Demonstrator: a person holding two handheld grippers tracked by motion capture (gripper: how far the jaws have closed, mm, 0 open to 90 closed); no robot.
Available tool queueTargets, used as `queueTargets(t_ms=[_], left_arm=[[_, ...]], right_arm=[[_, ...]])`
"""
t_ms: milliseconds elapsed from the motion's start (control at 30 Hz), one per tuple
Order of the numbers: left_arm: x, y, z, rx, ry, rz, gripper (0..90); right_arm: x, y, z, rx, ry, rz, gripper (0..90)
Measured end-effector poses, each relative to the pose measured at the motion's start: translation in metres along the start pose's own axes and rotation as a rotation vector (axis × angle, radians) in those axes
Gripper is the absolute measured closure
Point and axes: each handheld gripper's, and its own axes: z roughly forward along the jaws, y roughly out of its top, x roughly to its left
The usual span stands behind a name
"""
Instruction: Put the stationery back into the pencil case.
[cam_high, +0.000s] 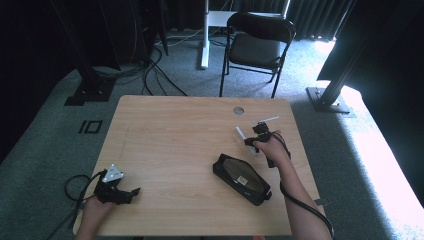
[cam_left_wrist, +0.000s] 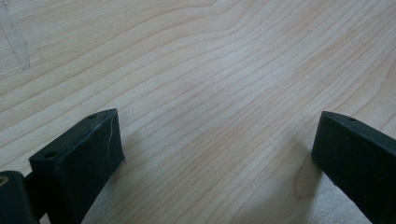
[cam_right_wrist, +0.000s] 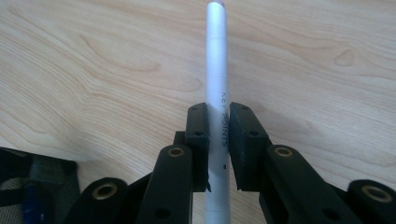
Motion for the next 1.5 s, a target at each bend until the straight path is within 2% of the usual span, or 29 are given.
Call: queueTargets(t_ms=[300,467,600,800,1000,1100,1333,1500], left_arm=[[0.0,0.0,0.0,0.0,0.0,0.0,2.2],[0.0,0.0,0.0,0.0,0.0,0.0,2.2],[0.0,0.0,0.0,0.0,0.0,0.0,2.2],[0.0,0.0,0.0,0.001,0.0,0.001,2.2],[0.0,0.0,0.0,0.001,0.0,0.0,2.2],[0.0,0.0,0.0,0.0,0.0,0.0,2.2],[0.0,0.0,0.0,0.0,0.0,0.001,2.2],[0.0,0.0,0.0,0.001,0.0,0.001,2.2]], right_arm=[[-0.001,-0.009,-0.024,-0.04,0.017,-0.016,78.5],[0.003,-0.014,-0.037,-0.068,0.039,-0.024,78.5],[0.008,-0.019,-0.048,-0.1,0.036,-0.051,78.5],[0.015,-0.024,-0.065,-0.137,0.065,-0.072,78.5],[0.027,-0.028,-0.075,-0.16,0.102,-0.094,78.5],[0.033,-0.031,-0.079,-0.175,0.105,-0.116,78.5],[0.054,-0.035,-0.086,-0.181,0.169,-0.184,78.6],[0.066,-0.038,-0.086,-0.193,0.178,-0.225,78.5]])
